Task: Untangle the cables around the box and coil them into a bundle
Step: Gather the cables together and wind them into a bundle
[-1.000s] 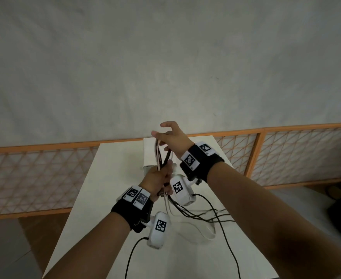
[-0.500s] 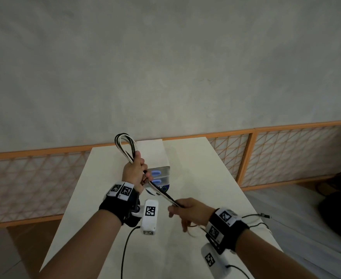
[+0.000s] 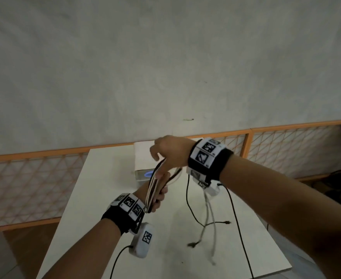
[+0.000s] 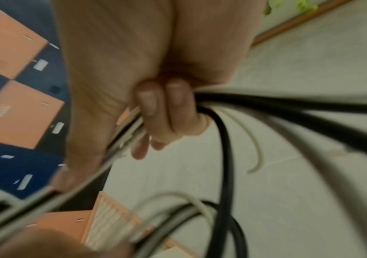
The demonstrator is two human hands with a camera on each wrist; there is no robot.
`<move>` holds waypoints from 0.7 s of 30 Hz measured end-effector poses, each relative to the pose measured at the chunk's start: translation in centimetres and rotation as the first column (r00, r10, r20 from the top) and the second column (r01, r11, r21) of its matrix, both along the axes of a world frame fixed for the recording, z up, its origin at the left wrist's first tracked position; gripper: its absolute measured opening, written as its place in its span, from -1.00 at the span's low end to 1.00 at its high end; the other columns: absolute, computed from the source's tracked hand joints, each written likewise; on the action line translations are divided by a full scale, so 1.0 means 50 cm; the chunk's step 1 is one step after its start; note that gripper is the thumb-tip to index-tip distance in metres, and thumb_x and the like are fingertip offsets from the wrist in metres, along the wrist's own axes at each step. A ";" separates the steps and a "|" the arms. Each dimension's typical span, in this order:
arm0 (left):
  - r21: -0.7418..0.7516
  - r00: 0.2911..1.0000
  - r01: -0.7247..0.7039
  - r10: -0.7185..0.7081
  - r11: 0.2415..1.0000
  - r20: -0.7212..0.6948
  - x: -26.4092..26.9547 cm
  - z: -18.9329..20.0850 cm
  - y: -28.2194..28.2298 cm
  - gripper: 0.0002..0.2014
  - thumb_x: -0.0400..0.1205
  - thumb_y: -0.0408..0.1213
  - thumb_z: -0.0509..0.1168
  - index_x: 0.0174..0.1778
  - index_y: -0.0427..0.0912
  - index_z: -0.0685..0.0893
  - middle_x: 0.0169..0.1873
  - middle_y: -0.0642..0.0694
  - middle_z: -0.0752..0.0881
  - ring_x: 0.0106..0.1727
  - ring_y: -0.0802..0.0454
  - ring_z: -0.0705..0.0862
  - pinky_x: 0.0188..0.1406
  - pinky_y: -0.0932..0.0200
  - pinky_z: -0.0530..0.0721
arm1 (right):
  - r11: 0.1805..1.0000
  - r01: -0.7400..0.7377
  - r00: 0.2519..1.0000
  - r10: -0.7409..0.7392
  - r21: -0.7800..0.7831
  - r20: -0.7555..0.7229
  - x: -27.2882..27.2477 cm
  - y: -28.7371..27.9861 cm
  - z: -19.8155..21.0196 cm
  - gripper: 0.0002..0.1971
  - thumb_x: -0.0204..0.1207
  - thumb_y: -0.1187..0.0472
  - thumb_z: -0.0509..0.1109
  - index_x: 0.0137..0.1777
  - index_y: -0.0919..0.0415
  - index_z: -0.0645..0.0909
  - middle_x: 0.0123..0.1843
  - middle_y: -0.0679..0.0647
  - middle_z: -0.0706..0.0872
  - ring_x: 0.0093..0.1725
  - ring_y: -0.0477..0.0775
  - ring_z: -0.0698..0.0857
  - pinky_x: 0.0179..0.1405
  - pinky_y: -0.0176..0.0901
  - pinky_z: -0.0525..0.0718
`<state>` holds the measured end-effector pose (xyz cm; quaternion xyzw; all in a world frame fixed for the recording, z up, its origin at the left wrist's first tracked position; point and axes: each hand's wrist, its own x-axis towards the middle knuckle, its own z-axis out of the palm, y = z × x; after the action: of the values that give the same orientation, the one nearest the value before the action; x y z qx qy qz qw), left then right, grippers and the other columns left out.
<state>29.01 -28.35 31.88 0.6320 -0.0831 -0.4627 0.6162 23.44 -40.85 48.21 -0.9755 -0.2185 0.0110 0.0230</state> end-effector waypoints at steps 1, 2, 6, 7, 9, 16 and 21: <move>-0.055 0.990 0.113 -0.117 0.992 -0.077 -0.008 0.008 -0.001 -0.55 0.45 0.29 0.30 -0.47 -0.04 0.72 -0.61 0.02 0.63 -0.66 0.08 0.57 -0.67 0.35 0.47 | 0.999 0.030 0.999 -0.030 0.021 0.021 0.015 -0.013 0.001 -0.45 0.21 -0.18 0.60 0.00 0.25 0.63 -0.12 0.07 0.52 -0.21 0.02 0.44 -0.30 -0.20 0.39; -0.095 0.965 0.210 -0.222 0.973 -0.139 -0.017 0.022 0.001 -0.56 0.43 0.27 0.37 -0.44 -0.07 0.73 -0.57 -0.01 0.67 -0.62 0.05 0.61 -0.65 0.30 0.52 | 0.997 0.061 0.997 -0.063 0.045 0.038 0.025 -0.026 -0.001 -0.43 0.17 -0.22 0.61 -0.03 0.23 0.65 -0.11 0.07 0.54 -0.21 0.02 0.47 -0.25 -0.20 0.45; 0.126 0.988 0.152 -0.148 0.980 -0.040 -0.039 0.050 0.010 -0.41 0.53 0.29 0.20 -0.72 -0.03 0.54 -0.80 0.07 0.46 -0.80 0.20 0.38 -0.79 0.44 0.29 | 0.972 0.168 0.984 -0.154 0.165 -0.094 0.045 -0.052 -0.041 -0.63 0.34 -0.09 0.55 -0.10 0.24 0.76 -0.18 0.12 0.77 -0.24 0.03 0.62 -0.19 -0.20 0.57; 0.123 0.996 0.087 -0.088 0.989 0.001 -0.040 0.046 0.016 -0.36 0.62 0.20 0.13 -0.77 -0.01 0.56 -0.81 0.09 0.44 -0.80 0.26 0.36 -0.80 0.42 0.27 | 0.958 0.194 0.972 -0.159 0.211 -0.175 0.044 -0.050 -0.048 -0.64 0.36 -0.08 0.54 -0.14 0.26 0.76 -0.27 0.11 0.74 -0.30 0.00 0.59 -0.27 -0.23 0.50; 0.101 1.000 0.020 -0.021 0.995 0.003 -0.024 0.031 0.039 -0.38 0.66 0.07 0.15 -0.78 0.01 0.59 -0.80 0.11 0.45 -0.80 0.28 0.36 -0.81 0.40 0.22 | 0.916 0.272 0.921 -0.159 0.295 -0.356 0.038 -0.048 -0.054 -0.60 0.34 -0.12 0.53 -0.29 0.29 0.69 -0.43 0.08 0.55 -0.39 -0.02 0.44 -0.38 -0.22 0.36; 0.011 0.937 0.264 -0.254 0.964 -0.242 -0.001 0.026 0.100 -0.52 0.08 0.14 0.67 -0.53 -0.12 0.59 -0.68 0.06 0.53 -0.76 0.13 0.46 -0.77 0.39 0.23 | 0.915 0.281 0.836 -0.087 0.288 -0.541 0.039 -0.039 -0.068 -0.48 0.24 -0.13 0.60 -0.16 0.39 0.68 -0.44 0.07 0.37 -0.40 0.03 0.29 -0.41 -0.18 0.22; -0.106 0.922 0.259 -0.279 0.960 -0.268 -0.024 0.056 0.114 -0.51 0.09 0.16 0.65 -0.55 -0.13 0.58 -0.76 0.02 0.50 -0.82 0.08 0.42 -0.85 0.41 0.28 | 0.852 0.338 0.759 0.004 0.399 -0.651 0.038 -0.050 -0.084 -0.68 0.39 0.01 0.52 -0.10 0.31 0.75 -0.25 0.10 0.66 -0.21 0.03 0.56 -0.10 -0.16 0.49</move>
<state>27.79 -22.63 34.68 0.5211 -0.0967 -0.6247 0.5735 25.36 -43.33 44.02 -0.8911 -0.1020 0.2780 0.3439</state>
